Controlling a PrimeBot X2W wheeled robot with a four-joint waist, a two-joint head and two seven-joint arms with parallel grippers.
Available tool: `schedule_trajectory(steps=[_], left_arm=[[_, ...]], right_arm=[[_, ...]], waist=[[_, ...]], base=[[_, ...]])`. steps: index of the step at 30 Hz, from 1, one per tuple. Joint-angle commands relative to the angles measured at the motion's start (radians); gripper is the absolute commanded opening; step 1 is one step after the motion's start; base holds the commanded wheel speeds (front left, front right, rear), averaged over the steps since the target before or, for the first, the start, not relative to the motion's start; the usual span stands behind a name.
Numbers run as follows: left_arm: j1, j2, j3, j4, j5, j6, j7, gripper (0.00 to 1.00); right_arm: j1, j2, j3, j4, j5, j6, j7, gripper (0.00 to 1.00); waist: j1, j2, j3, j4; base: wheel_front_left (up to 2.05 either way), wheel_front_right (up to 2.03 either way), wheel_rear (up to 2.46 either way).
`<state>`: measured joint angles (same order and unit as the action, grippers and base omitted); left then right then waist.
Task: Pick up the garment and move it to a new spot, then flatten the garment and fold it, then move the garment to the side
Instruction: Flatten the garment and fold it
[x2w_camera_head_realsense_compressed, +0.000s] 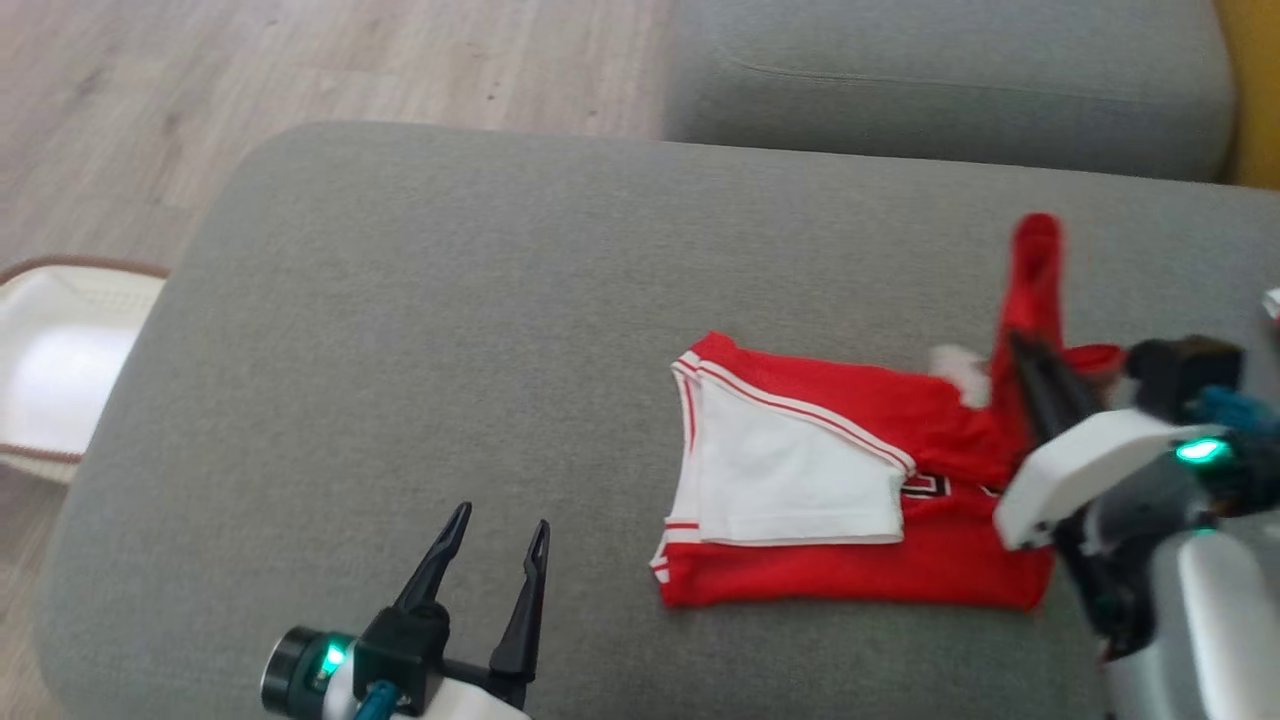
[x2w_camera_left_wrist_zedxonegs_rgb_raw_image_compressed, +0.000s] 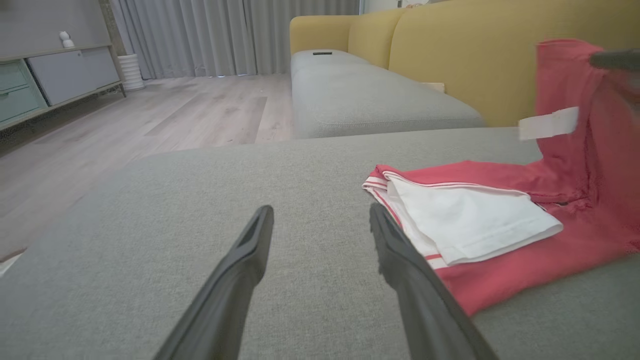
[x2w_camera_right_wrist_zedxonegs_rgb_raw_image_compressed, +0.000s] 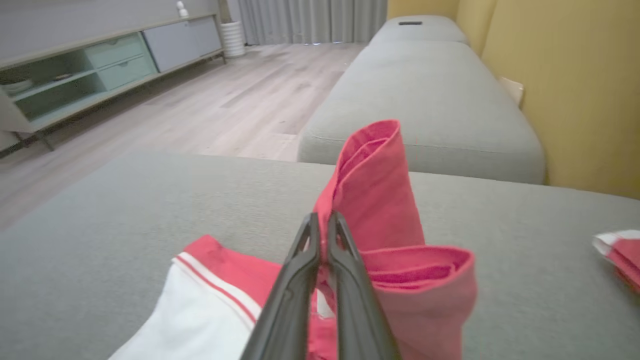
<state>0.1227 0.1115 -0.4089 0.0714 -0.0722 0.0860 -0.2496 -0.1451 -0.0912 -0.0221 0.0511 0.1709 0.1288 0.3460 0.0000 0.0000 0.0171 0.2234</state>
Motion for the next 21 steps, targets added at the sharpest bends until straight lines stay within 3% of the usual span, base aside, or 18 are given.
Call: schedule_trajectory(steps=[1, 6, 13, 21], left_arm=[[-0.024, -0.011, 0.032, -0.027, 0.006, -0.004, -0.012, 1.00], [-0.024, -0.016, 0.030, -0.023, 0.010, -0.011, -0.012, 1.00], [-0.028, -0.022, 0.026, -0.011, 0.011, -0.020, -0.012, 1.00], [-0.039, -0.028, 0.010, 0.001, 0.019, -0.038, -0.012, 1.00]], right_arm=[[-0.017, 0.006, 0.043, -0.054, 0.015, 0.002, 0.006, 0.00], [0.006, 0.033, 0.140, -0.057, 0.053, 0.002, 0.019, 0.00], [-0.001, 0.040, 0.242, 0.039, 0.123, 0.002, -0.013, 0.00], [-0.037, 0.041, 0.279, 0.131, 0.188, 0.002, -0.068, 0.00]], waist=[[0.0000, 0.0000, 0.002, 0.018], [0.0000, 0.0000, 0.007, 0.053], [0.0000, 0.0000, 0.002, 0.096], [0.0000, 0.0000, 0.007, 0.150]], base=[[0.00, 0.00, 0.00], [0.00, 0.00, 0.00], [0.00, 0.00, 0.00], [0.00, 0.00, 0.00]])
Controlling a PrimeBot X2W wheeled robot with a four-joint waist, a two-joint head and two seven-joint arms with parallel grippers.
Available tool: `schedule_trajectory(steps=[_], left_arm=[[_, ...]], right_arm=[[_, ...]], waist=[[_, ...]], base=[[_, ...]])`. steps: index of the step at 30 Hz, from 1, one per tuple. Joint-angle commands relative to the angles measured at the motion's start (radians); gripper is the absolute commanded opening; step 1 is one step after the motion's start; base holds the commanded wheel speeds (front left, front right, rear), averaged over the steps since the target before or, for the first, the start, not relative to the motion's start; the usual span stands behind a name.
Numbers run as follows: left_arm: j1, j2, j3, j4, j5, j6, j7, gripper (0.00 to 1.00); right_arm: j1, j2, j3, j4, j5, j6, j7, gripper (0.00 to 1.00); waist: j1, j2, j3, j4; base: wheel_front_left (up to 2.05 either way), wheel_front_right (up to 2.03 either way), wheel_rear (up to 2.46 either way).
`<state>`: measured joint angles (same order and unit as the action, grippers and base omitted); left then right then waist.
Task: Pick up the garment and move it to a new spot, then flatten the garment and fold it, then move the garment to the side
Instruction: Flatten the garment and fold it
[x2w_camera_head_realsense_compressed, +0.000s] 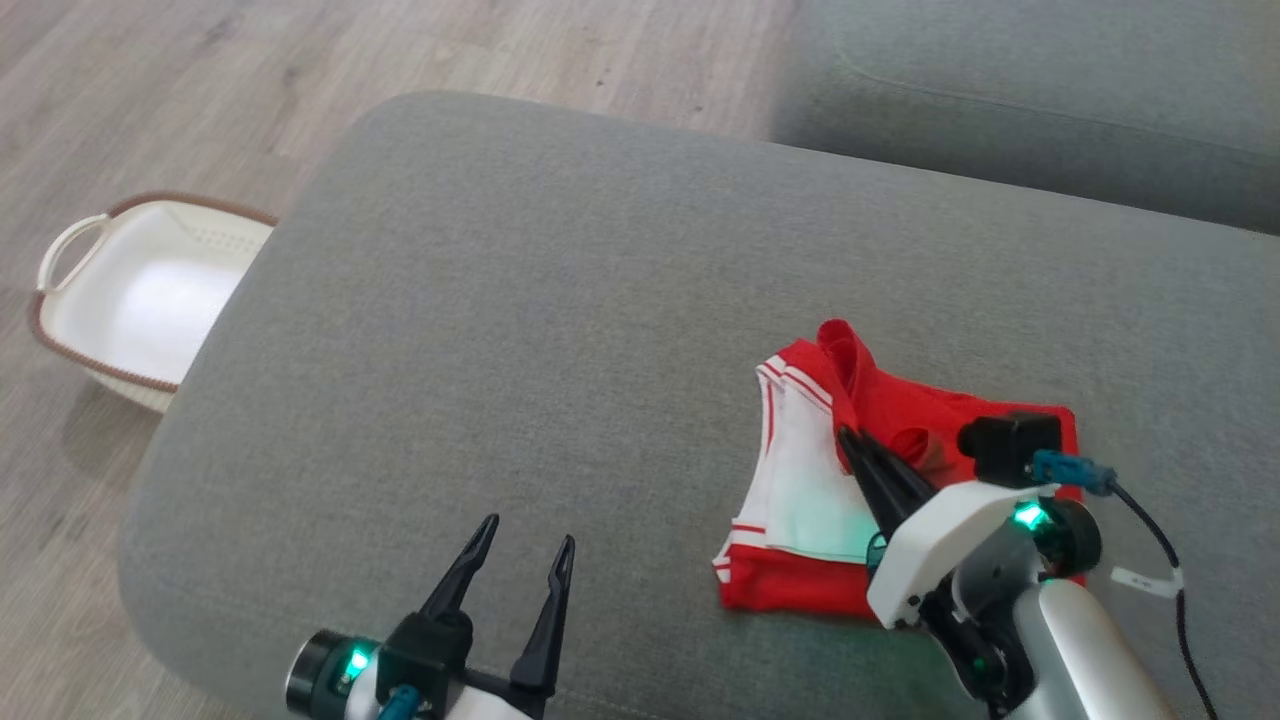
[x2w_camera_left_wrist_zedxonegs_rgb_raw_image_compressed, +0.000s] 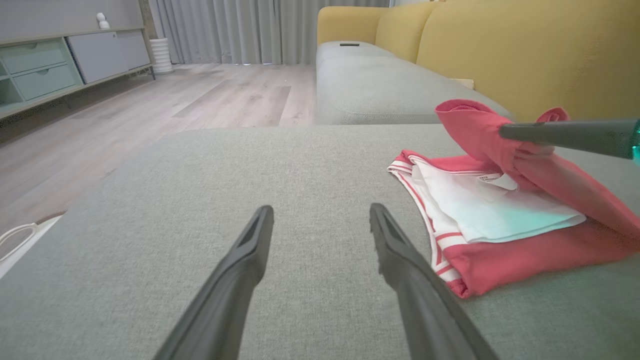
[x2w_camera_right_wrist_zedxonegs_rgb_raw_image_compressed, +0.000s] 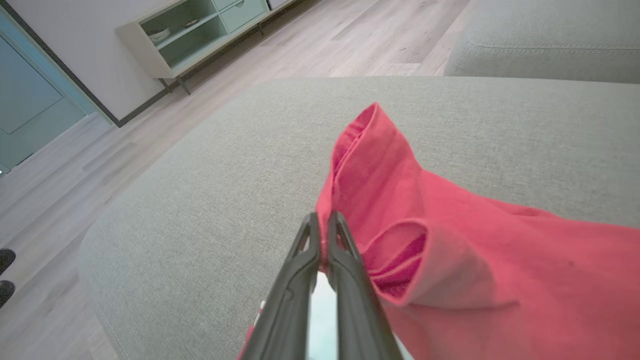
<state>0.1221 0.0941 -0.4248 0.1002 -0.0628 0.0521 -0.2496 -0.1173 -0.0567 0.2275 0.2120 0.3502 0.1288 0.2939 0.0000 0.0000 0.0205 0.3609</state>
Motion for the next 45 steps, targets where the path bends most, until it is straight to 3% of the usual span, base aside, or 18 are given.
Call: schedule_trajectory(steps=[1, 4, 5, 6, 7, 14, 25, 26, 27, 28, 36, 45], left_arm=[[-0.040, -0.011, 0.027, -0.027, 0.010, -0.003, -0.012, 1.00], [-0.041, -0.013, 0.026, -0.026, 0.012, -0.003, -0.012, 1.00], [-0.040, -0.013, 0.026, -0.025, 0.013, -0.003, -0.012, 1.00], [-0.039, -0.014, 0.026, -0.024, 0.013, -0.002, -0.012, 1.00], [-0.038, -0.014, 0.026, -0.022, 0.013, -0.001, -0.012, 1.00], [-0.028, -0.016, 0.034, -0.016, 0.010, 0.002, -0.012, 1.00], [-0.038, -0.020, 0.042, -0.026, 0.013, -0.001, -0.012, 1.00], [-0.039, -0.020, 0.042, -0.025, 0.014, -0.002, -0.012, 1.00], [-0.041, -0.019, 0.042, -0.024, 0.015, -0.003, -0.012, 1.00], [-0.044, -0.019, 0.042, -0.024, 0.015, -0.005, -0.012, 1.00], [-0.047, -0.021, 0.036, -0.022, 0.018, -0.010, -0.012, 1.00], [-0.057, -0.027, 0.030, -0.020, 0.015, -0.009, -0.012, 1.00]], right_arm=[[-0.068, 0.006, 0.033, -0.023, 0.018, 0.002, -0.022, 0.00], [-0.077, 0.006, 0.044, -0.004, 0.034, 0.002, -0.040, 0.00], [-0.078, 0.006, 0.050, 0.002, 0.040, 0.002, -0.042, 0.17], [-0.079, 0.006, 0.052, 0.008, 0.045, 0.002, -0.046, 0.86], [-0.081, 0.006, 0.053, 0.012, 0.047, 0.002, -0.052, 1.00], [-0.075, 0.006, 0.063, -0.034, 0.099, 0.002, -0.078, 1.00], [-0.031, 0.005, -0.071, -0.064, 0.101, 0.002, -0.060, 1.00], [-0.029, -0.002, -0.074, -0.055, 0.120, 0.002, -0.049, 0.82], [-0.029, -0.009, -0.077, -0.044, 0.147, 0.002, -0.038, 0.14], [-0.030, -0.016, -0.078, -0.030, 0.179, 0.002, -0.022, 0.00], [-0.108, -0.076, -0.083, 0.164, 0.472, 0.002, 0.155, 0.00], [-0.199, -0.114, -0.057, 0.382, 0.636, 0.002, 0.281, 0.00]], waist=[[0.0000, 0.0000, 0.005, 0.017], [0.0000, 0.0000, 0.008, 0.028], [0.0000, 0.0000, 0.008, 0.030], [0.0000, 0.0000, 0.007, 0.031], [0.0000, 0.0000, 0.007, 0.031], [0.0000, 0.0000, -0.009, -0.009], [0.0000, 0.0000, -0.016, -0.135], [0.0000, 0.0000, -0.018, -0.140], [0.0000, 0.0000, -0.020, -0.142], [0.0000, 0.0000, -0.020, -0.142], [0.0000, 0.0000, -0.016, -0.086], [0.0000, 0.0000, 0.006, -0.008]], base=[[0.00, 0.00, 0.00], [0.00, 0.00, 0.00], [0.00, 0.00, 0.00], [0.00, 0.00, 0.00], [0.00, 0.00, 0.00], [0.00, 0.00, 0.00], [0.00, 0.00, 0.00], [0.00, 0.00, 0.00], [0.00, 0.00, 0.00], [0.00, 0.00, 0.00], [0.00, 0.00, 0.00], [0.00, 0.00, 0.00]])
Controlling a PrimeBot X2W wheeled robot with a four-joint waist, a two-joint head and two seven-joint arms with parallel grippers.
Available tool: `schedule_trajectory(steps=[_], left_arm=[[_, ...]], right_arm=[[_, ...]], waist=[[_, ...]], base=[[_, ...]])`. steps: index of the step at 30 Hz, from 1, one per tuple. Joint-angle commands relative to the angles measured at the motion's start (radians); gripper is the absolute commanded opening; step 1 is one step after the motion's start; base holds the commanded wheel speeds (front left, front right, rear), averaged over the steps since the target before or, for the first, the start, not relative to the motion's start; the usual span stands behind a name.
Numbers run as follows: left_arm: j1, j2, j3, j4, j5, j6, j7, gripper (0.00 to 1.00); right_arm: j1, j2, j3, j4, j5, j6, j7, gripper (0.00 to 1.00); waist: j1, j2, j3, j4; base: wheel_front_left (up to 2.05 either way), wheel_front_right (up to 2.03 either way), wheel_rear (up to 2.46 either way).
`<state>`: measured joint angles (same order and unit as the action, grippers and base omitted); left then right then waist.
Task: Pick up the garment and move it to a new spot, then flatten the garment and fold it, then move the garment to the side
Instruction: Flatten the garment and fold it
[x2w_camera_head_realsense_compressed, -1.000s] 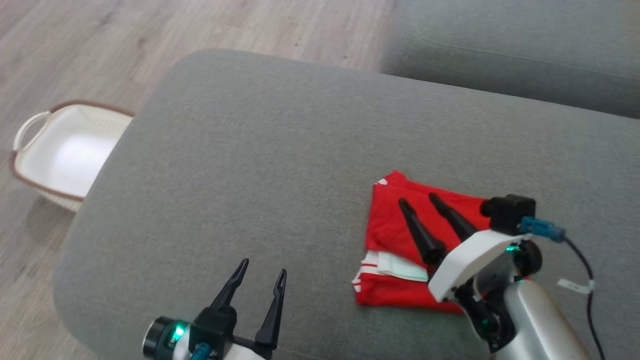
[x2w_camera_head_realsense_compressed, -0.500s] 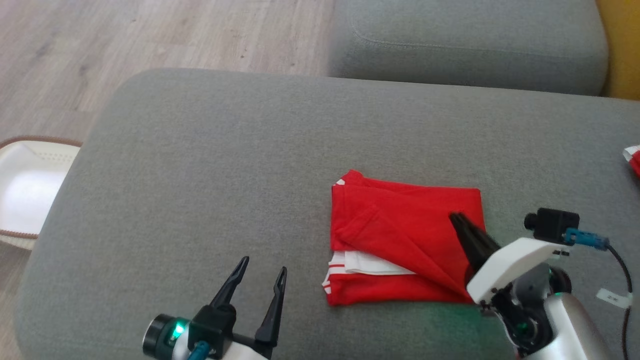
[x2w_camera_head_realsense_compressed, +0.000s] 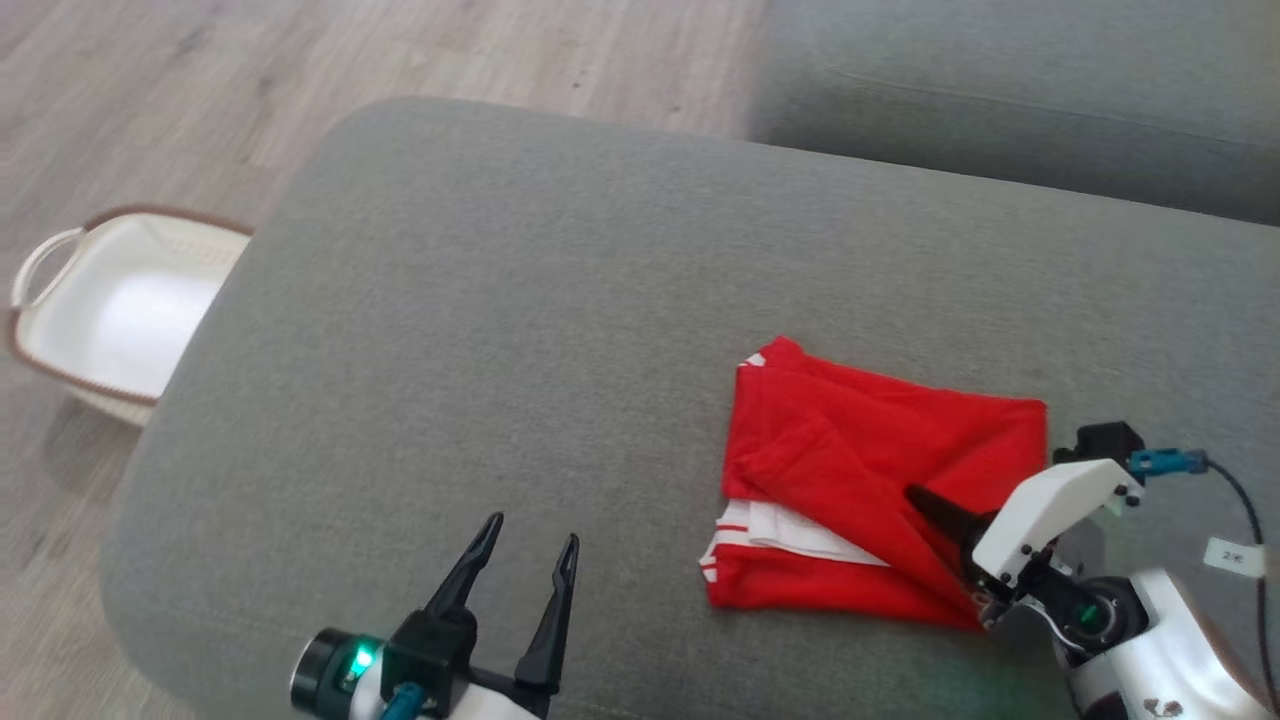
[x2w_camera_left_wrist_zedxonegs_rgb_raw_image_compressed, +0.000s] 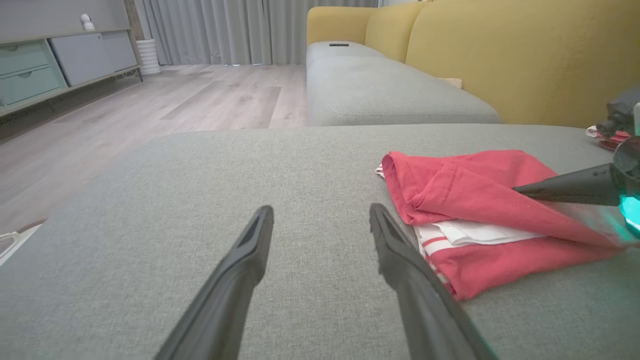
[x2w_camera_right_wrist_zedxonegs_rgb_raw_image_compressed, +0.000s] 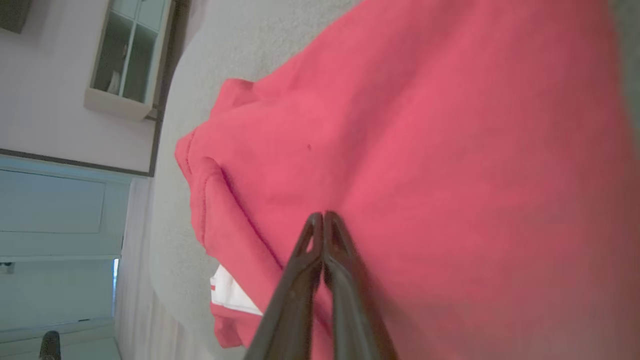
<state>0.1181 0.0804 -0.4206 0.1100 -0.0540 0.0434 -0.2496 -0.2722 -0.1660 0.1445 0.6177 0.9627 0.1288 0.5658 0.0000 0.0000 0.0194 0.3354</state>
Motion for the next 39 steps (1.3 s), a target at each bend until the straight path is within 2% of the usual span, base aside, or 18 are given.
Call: schedule_trajectory(steps=[1, 13, 17, 18, 19, 23, 31, 34, 39], left_arm=[[-0.053, -0.013, 0.025, -0.030, 0.006, 0.000, -0.012, 1.00], [-0.047, -0.016, 0.028, -0.026, 0.006, 0.002, -0.012, 1.00], [-0.037, -0.012, 0.034, -0.022, 0.007, 0.006, -0.012, 1.00], [-0.033, -0.011, 0.038, -0.023, 0.006, 0.008, -0.012, 1.00], [-0.028, -0.009, 0.043, -0.024, 0.005, 0.012, -0.012, 1.00], [-0.009, -0.006, 0.070, -0.036, -0.002, 0.033, -0.012, 1.00], [0.018, 0.005, 0.121, -0.051, -0.015, 0.057, -0.012, 1.00], [0.026, 0.010, 0.143, -0.058, -0.020, 0.064, -0.012, 1.00], [0.046, 0.011, 0.170, -0.077, -0.022, 0.078, -0.012, 1.00]], right_arm=[[-0.044, -0.004, 0.026, -0.024, 0.024, 0.002, 0.009, 0.00], [0.000, 0.051, 0.236, -0.131, 0.175, 0.002, 0.034, 0.00], [0.049, 0.049, 0.286, -0.202, 0.200, 0.002, -0.036, 0.00], [0.063, 0.045, 0.286, -0.221, 0.195, 0.002, -0.083, 0.37], [0.077, 0.041, 0.283, -0.240, 0.187, 0.002, -0.137, 1.00], [0.124, 0.000, 0.279, -0.271, 0.105, 0.002, -0.344, 1.00], [0.142, -0.079, 0.257, -0.246, -0.080, 0.002, -0.647, 1.00], [0.138, -0.086, 0.244, -0.231, -0.148, 0.002, -0.729, 1.00], [0.139, -0.082, 0.232, -0.221, -0.268, 0.002, -0.799, 1.00]], waist=[[0.0000, 0.0000, 0.007, 0.017], [0.0000, 0.0000, -0.013, 0.022], [0.0000, 0.0000, -0.043, 0.005], [0.0000, 0.0000, -0.051, -0.001], [0.0000, 0.0000, -0.058, -0.010], [0.0000, 0.0000, -0.073, -0.052], [0.0000, 0.0000, -0.090, -0.153], [0.0000, 0.0000, -0.095, -0.186], [0.0000, 0.0000, -0.107, -0.228]], base=[[0.00, 0.00, 0.00], [0.00, 0.00, 0.00], [0.00, 0.00, 0.00], [0.00, 0.00, 0.00], [0.00, 0.00, 0.00], [0.00, 0.00, 0.00], [0.00, 0.00, 0.00], [0.00, 0.00, 0.00], [0.00, 0.00, 0.00]])
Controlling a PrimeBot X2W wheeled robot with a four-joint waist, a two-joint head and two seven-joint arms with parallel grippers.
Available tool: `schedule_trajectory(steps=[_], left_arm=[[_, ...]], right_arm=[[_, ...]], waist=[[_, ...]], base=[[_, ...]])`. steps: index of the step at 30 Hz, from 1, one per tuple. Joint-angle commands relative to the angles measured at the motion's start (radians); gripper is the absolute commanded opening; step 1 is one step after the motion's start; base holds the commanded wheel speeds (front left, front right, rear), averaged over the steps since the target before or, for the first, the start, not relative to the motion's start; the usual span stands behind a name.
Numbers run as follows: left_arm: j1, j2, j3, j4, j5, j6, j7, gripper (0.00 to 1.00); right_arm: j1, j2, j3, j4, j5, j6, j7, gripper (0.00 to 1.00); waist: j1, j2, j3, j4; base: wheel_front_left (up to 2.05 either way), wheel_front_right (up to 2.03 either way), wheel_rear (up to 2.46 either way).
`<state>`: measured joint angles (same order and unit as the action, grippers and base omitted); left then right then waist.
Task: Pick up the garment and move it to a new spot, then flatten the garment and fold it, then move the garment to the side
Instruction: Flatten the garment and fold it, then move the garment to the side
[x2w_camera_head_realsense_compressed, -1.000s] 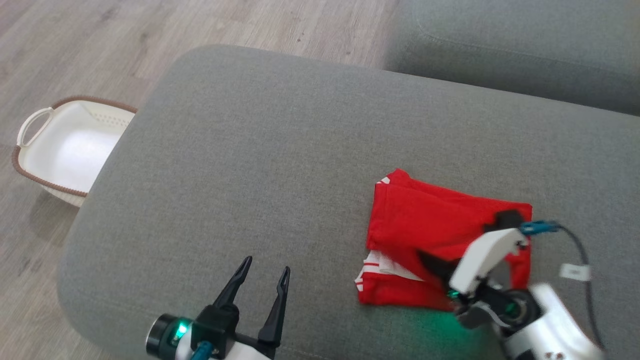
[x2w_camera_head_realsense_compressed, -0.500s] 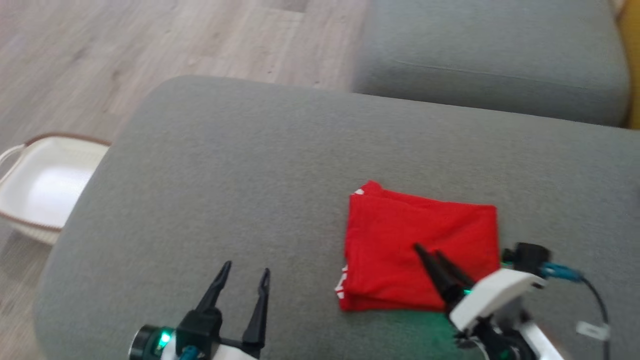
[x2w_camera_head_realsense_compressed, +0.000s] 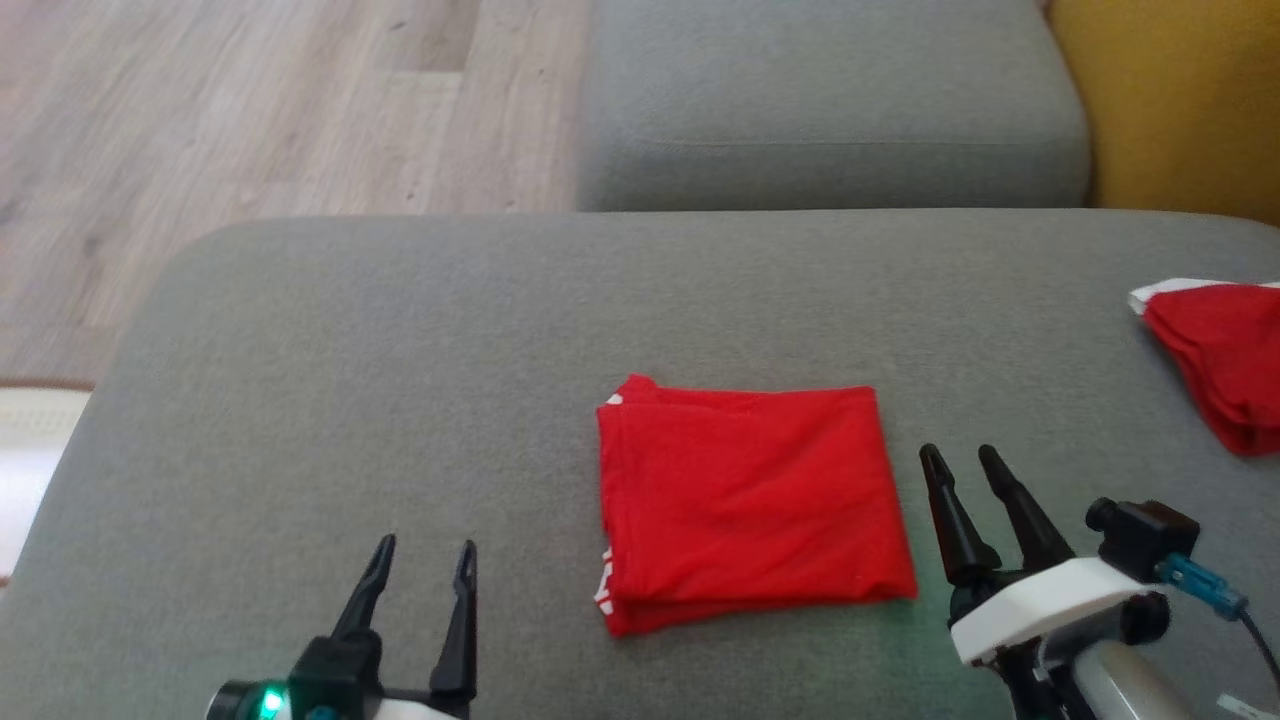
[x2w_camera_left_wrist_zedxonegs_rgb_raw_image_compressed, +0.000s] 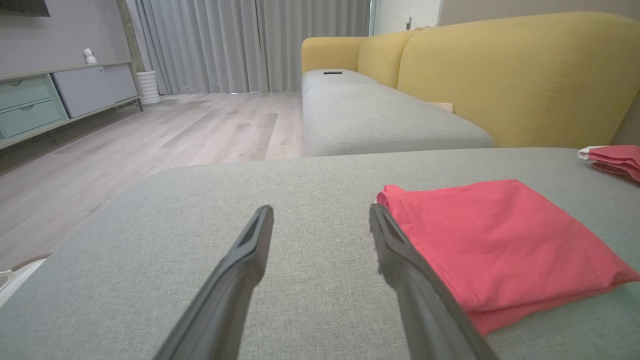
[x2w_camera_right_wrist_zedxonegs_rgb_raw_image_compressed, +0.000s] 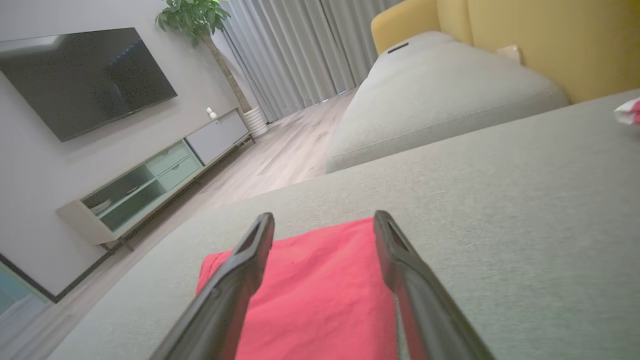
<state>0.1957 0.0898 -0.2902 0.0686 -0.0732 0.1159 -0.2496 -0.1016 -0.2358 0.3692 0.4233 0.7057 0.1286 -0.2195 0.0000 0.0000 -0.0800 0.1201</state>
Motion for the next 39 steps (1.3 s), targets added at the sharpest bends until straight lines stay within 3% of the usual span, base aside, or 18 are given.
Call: schedule_trajectory(steps=[1, 7, 11, 16, 22, 39], left_arm=[[-0.028, 0.002, 0.044, -0.041, -0.003, 0.006, -0.012, 1.00], [-0.002, 0.003, 0.060, -0.068, 0.006, 0.014, -0.012, 1.00], [0.027, 0.000, 0.086, -0.102, 0.015, 0.036, -0.012, 1.00], [0.055, -0.002, 0.118, -0.127, 0.019, 0.050, -0.012, 1.00], [0.080, -0.002, 0.141, -0.138, 0.028, 0.052, -0.012, 1.00], [0.092, -0.004, 0.154, -0.126, 0.043, 0.030, -0.012, 1.00]], right_arm=[[-0.029, -0.009, 0.001, -0.027, -0.039, 0.002, -0.022, 1.00], [0.001, 0.013, -0.011, -0.043, -0.187, 0.002, -0.041, 1.00], [0.066, 0.069, -0.077, -0.115, -0.343, 0.002, -0.042, 1.00], [0.146, 0.113, -0.128, -0.149, -0.445, 0.002, -0.042, 1.00], [0.198, 0.155, -0.201, -0.170, -0.508, 0.002, -0.042, 1.00], [0.210, 0.181, -0.213, -0.134, -0.532, 0.002, -0.042, 1.00]], waist=[[0.0000, 0.0000, -0.010, -0.019], [0.0000, 0.0000, -0.025, -0.039], [0.0000, 0.0000, -0.045, -0.047], [0.0000, 0.0000, -0.068, -0.043], [0.0000, 0.0000, -0.080, -0.040], [0.0000, 0.0000, -0.086, -0.037]], base=[[0.00, 0.00, 0.00], [0.00, 0.00, 0.00], [0.00, 0.00, 0.00], [0.00, 0.00, 0.00], [0.00, 0.00, 0.00], [0.00, 0.00, 0.00]])
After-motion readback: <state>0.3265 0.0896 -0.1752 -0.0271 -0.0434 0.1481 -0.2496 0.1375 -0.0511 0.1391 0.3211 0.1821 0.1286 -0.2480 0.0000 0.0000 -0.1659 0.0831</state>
